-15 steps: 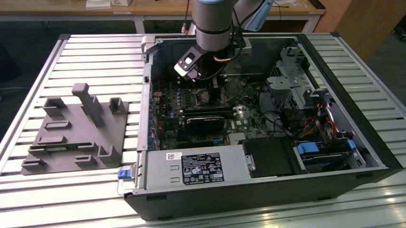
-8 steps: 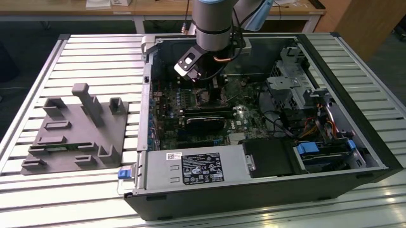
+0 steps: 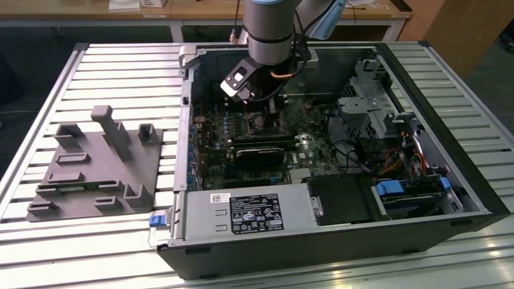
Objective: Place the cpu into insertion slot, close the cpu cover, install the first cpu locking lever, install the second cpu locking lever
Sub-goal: 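Place the cpu into insertion slot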
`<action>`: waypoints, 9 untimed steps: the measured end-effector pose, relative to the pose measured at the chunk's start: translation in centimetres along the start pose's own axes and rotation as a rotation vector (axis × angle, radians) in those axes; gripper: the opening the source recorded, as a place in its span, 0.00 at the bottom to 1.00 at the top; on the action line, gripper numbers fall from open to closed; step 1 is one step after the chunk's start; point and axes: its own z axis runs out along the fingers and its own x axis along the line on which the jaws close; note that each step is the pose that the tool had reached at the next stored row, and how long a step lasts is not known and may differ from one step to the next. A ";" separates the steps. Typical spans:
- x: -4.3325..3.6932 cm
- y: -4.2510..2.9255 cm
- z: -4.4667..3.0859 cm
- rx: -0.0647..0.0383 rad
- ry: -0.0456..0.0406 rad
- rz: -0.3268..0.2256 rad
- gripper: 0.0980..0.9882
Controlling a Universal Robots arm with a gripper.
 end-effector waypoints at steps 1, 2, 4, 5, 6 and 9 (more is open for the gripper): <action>0.00 0.00 0.00 0.000 0.0000 0.000 0.22; 0.00 0.00 0.00 0.000 0.0001 0.000 0.22; 0.00 0.00 0.00 0.000 0.0000 0.000 0.09; 0.00 0.00 0.00 0.000 0.0000 0.000 0.09; 0.00 0.00 0.00 0.000 0.0000 0.000 0.03; 0.00 0.00 0.00 0.000 0.0001 0.000 0.01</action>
